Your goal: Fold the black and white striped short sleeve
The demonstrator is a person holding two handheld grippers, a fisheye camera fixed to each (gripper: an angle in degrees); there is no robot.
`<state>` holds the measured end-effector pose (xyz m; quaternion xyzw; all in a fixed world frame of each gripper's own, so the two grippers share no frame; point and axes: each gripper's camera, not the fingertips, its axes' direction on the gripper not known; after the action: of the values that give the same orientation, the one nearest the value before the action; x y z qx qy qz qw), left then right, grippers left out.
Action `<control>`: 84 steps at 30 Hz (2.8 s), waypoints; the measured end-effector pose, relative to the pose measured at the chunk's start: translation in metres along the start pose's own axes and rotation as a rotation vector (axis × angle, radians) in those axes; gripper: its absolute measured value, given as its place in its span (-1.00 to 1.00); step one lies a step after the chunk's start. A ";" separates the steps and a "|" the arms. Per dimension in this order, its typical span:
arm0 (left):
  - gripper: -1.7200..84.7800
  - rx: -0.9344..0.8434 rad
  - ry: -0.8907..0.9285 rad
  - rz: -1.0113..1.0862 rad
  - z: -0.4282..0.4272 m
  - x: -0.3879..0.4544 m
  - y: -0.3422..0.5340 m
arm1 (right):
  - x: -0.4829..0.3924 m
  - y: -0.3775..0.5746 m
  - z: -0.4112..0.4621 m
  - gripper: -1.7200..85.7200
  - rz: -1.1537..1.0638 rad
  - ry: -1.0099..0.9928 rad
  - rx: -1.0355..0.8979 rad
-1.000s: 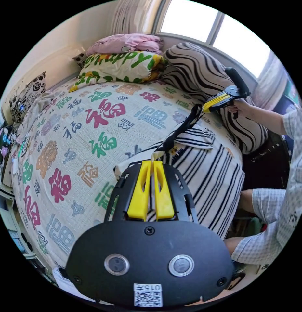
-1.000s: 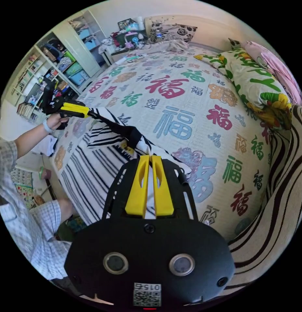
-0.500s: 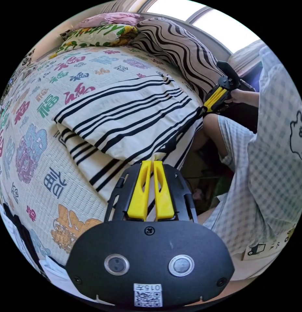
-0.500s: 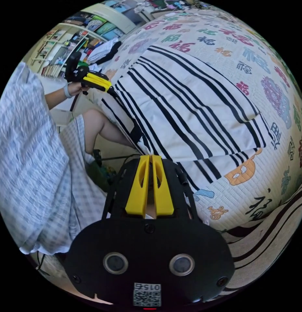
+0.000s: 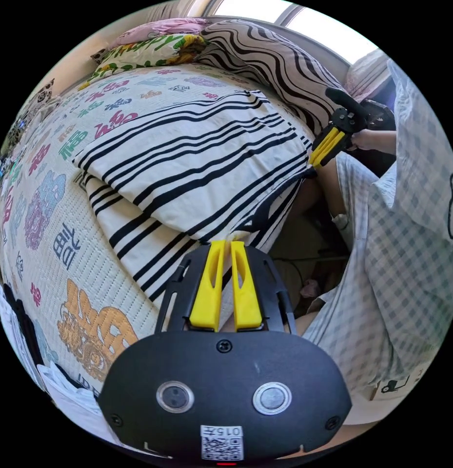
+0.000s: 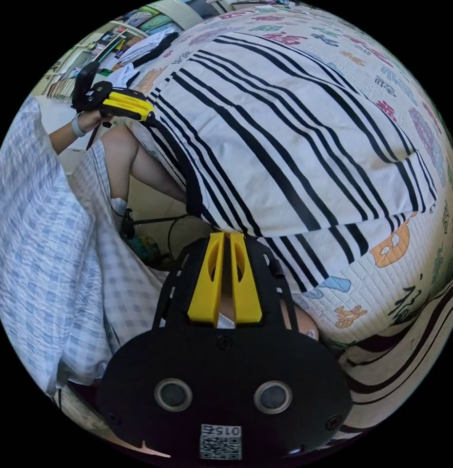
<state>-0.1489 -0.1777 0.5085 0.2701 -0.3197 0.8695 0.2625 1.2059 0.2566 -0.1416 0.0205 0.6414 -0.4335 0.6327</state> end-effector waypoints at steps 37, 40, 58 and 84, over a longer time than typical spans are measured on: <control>-0.76 0.398 0.119 -0.792 -0.128 -0.188 0.105 | 0.220 0.094 -0.036 -0.76 0.806 -0.152 0.687; -0.76 0.355 0.140 -0.833 -0.110 -0.216 0.094 | 0.251 0.077 -0.031 -0.75 0.869 -0.134 0.636; -0.94 0.387 0.201 -0.859 -0.094 -0.259 0.132 | 0.308 0.045 -0.020 -0.96 0.928 -0.184 0.607; -0.87 0.255 0.365 -0.755 -0.076 -0.063 0.269 | 0.140 -0.028 0.094 -0.88 0.645 -0.321 0.260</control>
<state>-0.2965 -0.3195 0.3077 0.2402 -0.0369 0.7784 0.5788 1.2367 0.1111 -0.2265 0.2333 0.4342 -0.2876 0.8212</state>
